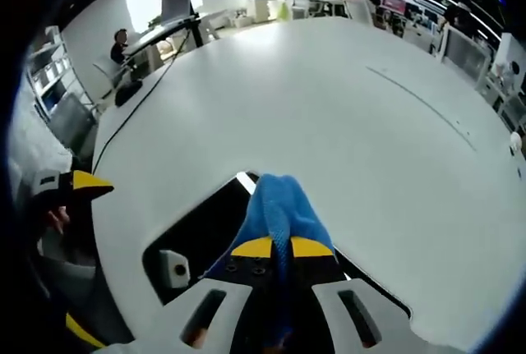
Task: Wipe the mirror surface with the cleaning cloth until all visible marks leave the cleaned area.
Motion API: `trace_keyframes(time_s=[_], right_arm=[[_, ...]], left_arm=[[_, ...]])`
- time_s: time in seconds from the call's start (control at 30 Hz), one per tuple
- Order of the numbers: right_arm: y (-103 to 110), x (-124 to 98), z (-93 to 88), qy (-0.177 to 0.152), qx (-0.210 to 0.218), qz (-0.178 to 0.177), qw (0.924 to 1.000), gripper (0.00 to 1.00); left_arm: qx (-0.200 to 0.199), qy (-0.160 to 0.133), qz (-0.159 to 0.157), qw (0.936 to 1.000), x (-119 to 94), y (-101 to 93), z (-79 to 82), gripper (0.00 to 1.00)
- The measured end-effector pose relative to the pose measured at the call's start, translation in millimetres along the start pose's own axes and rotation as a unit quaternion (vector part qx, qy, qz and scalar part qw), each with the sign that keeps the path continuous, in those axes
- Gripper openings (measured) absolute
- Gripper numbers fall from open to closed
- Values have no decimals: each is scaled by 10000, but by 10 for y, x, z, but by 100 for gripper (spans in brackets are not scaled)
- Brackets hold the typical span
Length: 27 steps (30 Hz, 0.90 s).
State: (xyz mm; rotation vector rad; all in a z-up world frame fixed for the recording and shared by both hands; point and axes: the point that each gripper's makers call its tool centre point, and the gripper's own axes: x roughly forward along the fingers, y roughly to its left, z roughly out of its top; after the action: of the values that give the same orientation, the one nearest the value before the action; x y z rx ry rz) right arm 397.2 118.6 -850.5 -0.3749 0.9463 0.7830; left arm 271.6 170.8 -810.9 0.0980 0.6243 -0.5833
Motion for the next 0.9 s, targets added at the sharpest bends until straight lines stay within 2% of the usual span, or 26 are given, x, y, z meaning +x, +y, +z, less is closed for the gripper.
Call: trace_keyframes(time_s=[0.53, 0.9], right_arm=[[237, -99, -181, -154, 107, 104, 9998, 0], [337, -145, -263, -169, 128, 120, 9997, 0]], left_arm=[[-25, -50, 18, 10000, -10, 6, 21, 99], [36, 63, 66, 10000, -10, 20, -31, 99]])
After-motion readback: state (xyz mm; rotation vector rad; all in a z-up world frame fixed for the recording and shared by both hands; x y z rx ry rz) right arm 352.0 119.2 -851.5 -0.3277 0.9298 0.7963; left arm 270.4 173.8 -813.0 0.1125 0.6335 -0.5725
